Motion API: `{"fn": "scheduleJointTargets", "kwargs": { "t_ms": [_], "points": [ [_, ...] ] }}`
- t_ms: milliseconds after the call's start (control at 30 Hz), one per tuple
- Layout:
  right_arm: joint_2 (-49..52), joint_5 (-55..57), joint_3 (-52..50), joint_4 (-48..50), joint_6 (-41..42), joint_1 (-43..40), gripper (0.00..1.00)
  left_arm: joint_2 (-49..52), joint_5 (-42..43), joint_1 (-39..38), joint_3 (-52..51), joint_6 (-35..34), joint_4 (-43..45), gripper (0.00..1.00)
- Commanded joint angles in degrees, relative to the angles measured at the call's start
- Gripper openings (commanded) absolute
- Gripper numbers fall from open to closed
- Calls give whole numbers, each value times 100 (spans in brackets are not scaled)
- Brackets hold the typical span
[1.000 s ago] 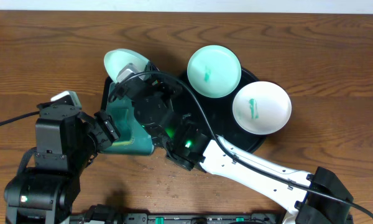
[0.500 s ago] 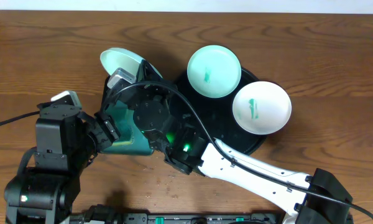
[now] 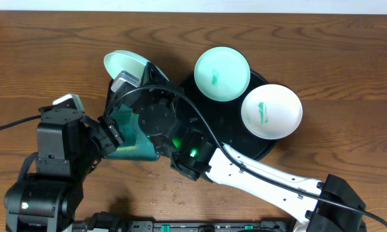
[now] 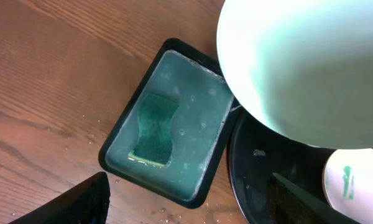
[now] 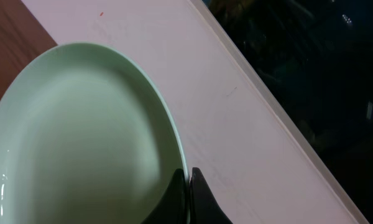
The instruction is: Clean dirty plates on tray and stack at the side
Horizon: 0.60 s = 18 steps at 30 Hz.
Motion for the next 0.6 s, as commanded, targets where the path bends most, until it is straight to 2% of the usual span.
{"fn": "scheduleJointTargets", "kwargs": {
  "t_ms": [0,67,133,233,333,400,467,567],
  "points": [
    [-52,79,83,35,57,61,1,-4,4,31,96,35,-11,80],
    [-52,142,83,-33,527,-11,1,-4,7,31,96,35,-11,80],
    [-52,188,83,-326,1491,-157,1,-4,7,31,96,33,-11,80],
    [-52,-173,83,-1403,3860,-507,1,-4,4,31,96,35,-11,80],
    [-52,-1563,83,-2430,5847,-896,1,-4,7,31,96,33,-11,80],
    [-52,-2962,83,-2675,6441,-1200,1,-4,4,31,96,35,-11,80],
    [-111,-4013,87,-2695,6485,-1521,1,-4,7,31,96,35,-13,80],
    [-393,-4913,96,-2918,6655,-2168,1,-4,7,31,96,35,-11,80]
  ]
}}
